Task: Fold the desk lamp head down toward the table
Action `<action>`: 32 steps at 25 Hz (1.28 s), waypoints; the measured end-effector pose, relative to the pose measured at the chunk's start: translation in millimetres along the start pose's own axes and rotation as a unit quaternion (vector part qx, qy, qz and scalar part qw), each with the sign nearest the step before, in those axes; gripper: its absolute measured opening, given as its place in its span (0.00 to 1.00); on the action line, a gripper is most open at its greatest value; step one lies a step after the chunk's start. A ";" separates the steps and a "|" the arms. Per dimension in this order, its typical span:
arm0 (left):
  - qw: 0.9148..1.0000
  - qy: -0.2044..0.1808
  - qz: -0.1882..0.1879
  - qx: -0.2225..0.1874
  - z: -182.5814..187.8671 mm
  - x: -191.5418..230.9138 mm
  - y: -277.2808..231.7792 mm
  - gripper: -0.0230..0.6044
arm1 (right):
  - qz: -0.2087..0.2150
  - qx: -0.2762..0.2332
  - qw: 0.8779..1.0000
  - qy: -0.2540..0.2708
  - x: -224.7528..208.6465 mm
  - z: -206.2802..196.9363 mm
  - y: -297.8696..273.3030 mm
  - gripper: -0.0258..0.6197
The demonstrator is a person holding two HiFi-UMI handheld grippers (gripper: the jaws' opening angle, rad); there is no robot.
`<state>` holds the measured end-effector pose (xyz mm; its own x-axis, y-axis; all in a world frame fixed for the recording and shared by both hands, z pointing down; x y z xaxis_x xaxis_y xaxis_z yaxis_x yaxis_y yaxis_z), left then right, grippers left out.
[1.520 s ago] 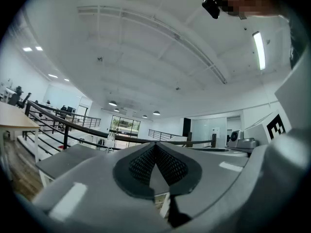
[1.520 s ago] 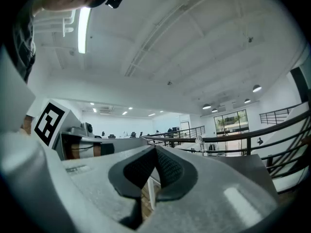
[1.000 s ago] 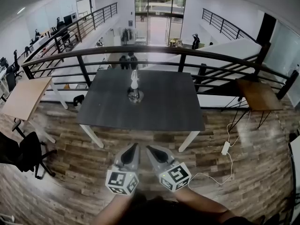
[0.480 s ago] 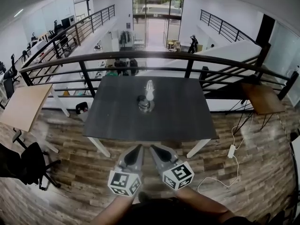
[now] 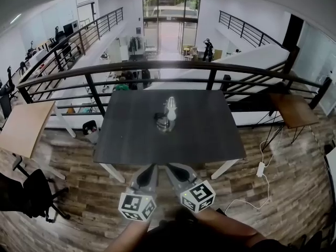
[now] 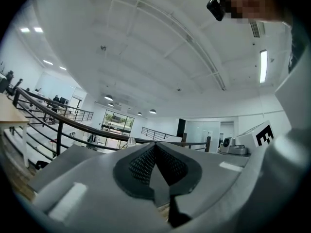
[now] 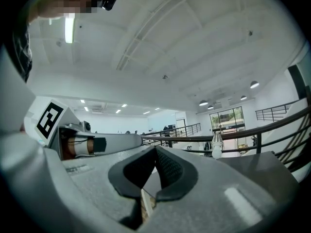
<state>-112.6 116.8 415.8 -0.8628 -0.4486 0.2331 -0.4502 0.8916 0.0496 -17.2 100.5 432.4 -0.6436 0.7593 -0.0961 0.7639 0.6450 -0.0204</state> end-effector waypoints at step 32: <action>0.997 0.000 0.072 0.039 -18.6 97.2 -270.9 0.04 | 0.071 0.036 0.996 -0.035 -269.6 5.5 -161.5 0.05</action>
<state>-70.2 -167.2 443.1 -0.9199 -0.3168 0.2313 -0.3386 0.9390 -0.0607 33.3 -208.9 456.1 -0.5265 0.8326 -0.1719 0.8497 0.5222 -0.0733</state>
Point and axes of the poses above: the fingertips, and each gripper's own axes: y backward along the fingers, x to its left, z out of its top, the point moved 5 cm from there along y, backward along the fingers
